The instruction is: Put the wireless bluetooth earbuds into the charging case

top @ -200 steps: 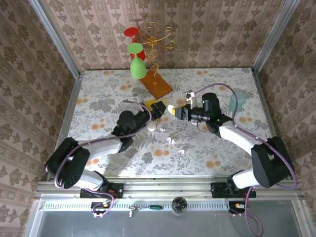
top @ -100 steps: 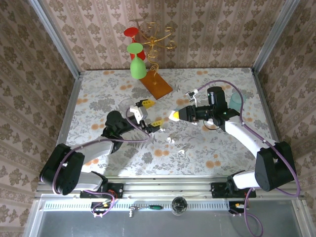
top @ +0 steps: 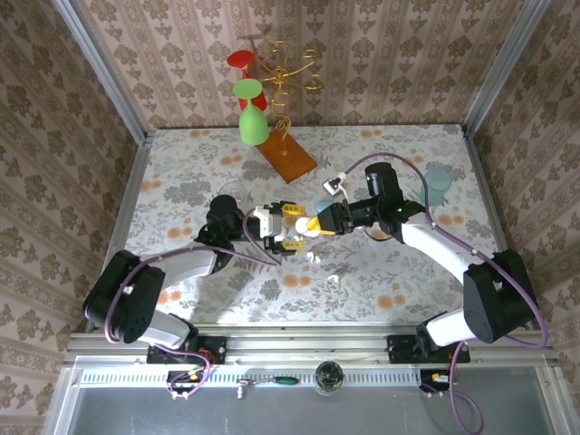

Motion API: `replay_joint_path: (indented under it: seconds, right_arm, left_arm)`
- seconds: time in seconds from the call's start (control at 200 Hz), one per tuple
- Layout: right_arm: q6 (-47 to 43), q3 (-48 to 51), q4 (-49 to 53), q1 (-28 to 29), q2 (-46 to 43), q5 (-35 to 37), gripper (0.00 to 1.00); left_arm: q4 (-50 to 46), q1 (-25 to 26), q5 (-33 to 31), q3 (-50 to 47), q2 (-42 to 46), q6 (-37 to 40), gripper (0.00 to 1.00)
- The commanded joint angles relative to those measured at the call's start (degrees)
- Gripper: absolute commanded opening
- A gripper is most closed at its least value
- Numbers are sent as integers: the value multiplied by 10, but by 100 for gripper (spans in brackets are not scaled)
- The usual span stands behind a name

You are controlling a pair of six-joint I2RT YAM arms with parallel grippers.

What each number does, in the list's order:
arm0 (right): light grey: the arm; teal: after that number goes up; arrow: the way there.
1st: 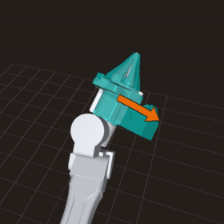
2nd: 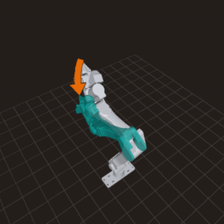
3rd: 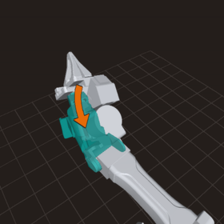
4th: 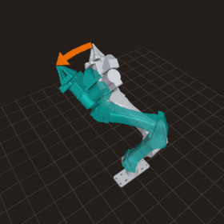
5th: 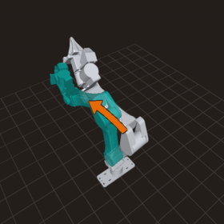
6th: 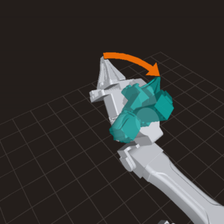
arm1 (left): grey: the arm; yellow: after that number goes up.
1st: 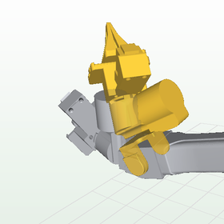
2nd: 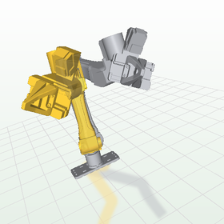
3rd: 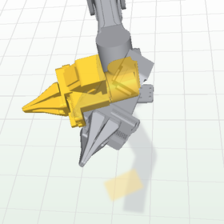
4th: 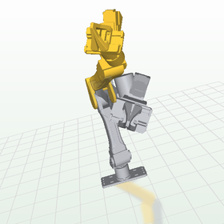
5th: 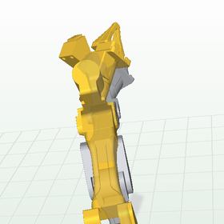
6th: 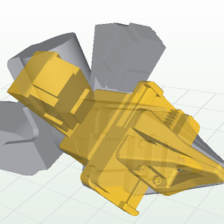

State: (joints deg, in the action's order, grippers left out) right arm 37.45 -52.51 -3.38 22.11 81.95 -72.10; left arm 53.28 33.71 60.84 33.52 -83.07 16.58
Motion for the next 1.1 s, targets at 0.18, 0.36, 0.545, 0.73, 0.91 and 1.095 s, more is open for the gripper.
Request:
replay_joint_path:
  seconds: [0.18, 0.36, 0.545, 0.73, 0.91, 1.095]
  right_arm:
    - [20, -26, -27, 14, 20, -23, 0]
    - [22, -26, -28, 15, 25, -22, 0]
    - [33, -27, -39, 15, 21, -23, 0]
    - [46, -26, -53, 15, 16, -28, 0]
    - [46, -28, -49, 16, 16, -25, 2]
    - [50, -33, -47, 13, 14, -6, 26]
  left_arm:
    - [205, 7, 74, 20, -62, -75, 57]
    - [200, 8, 74, 23, -60, -65, 56]
    - [200, 8, 83, 25, -66, -64, 51]
    - [200, 7, 80, 28, -80, -56, 52]
    - [201, 7, 84, 37, -83, -65, 38]
    - [199, 6, 70, 34, -73, -88, 26]
